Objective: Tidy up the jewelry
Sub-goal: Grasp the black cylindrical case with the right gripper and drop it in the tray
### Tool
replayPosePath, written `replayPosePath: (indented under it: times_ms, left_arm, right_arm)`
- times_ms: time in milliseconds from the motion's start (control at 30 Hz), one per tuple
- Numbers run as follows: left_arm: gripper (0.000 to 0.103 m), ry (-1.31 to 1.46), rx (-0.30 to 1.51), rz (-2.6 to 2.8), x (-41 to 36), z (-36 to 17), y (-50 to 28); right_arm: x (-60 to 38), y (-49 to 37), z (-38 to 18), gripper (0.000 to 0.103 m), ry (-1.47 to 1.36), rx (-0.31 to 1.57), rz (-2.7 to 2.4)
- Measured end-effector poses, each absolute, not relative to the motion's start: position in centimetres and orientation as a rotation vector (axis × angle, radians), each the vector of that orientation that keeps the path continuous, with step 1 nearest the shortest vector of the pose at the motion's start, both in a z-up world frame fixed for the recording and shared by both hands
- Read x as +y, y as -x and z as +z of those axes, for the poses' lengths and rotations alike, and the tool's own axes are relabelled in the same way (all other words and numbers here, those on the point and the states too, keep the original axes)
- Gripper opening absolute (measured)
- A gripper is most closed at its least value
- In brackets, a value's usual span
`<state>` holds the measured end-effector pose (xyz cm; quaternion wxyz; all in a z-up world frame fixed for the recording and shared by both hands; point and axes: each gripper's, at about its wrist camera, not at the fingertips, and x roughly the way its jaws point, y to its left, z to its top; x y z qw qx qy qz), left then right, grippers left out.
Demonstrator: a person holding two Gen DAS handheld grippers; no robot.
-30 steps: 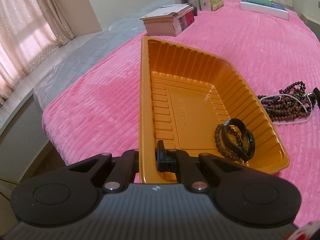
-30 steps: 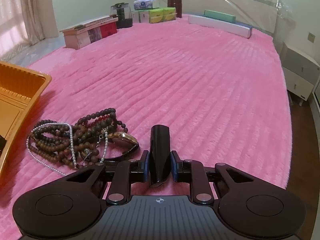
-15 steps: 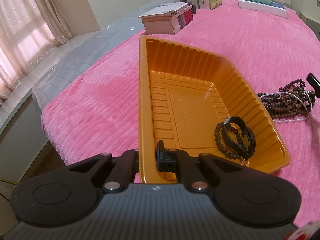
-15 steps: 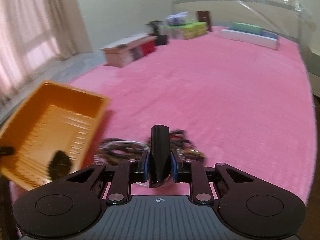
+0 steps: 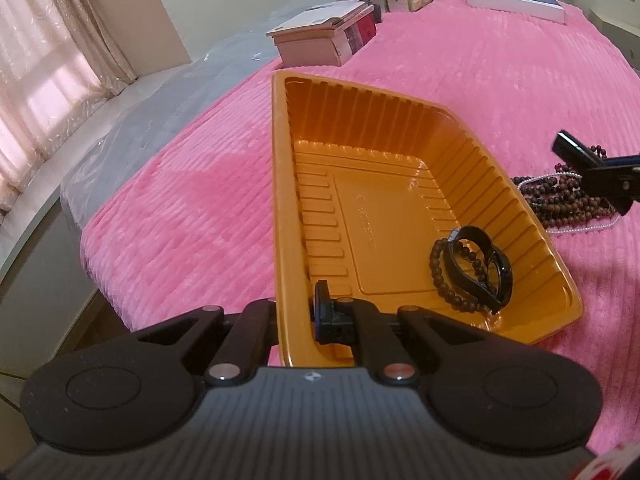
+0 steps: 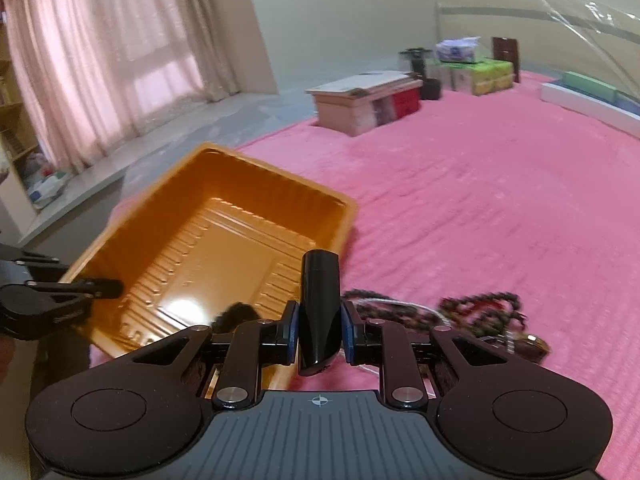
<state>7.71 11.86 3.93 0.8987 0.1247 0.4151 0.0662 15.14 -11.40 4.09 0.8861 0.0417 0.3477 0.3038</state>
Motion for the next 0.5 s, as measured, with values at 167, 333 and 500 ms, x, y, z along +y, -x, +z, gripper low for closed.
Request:
replayPosePath:
  times_ms: [167, 333, 500]
  left_arm:
    - [0.003, -0.264, 0.86, 0.133, 11.9, 3.9, -7.8]
    - [0.003, -0.266, 0.859, 0.131, 11.9, 3.9, -7.8]
    - [0.003, -0.265, 0.858, 0.131, 11.9, 3.9, -7.7]
  right_arm:
    - [-9.6, -15.1, 4.1, 0.022, -0.1, 0.734, 0.696]
    - [-8.1, -15.0, 3.6, 0.022, -0.088, 0.744, 0.726]
    - [-7.2, -15.0, 3.0, 0.022, -0.09, 0.763, 0.743]
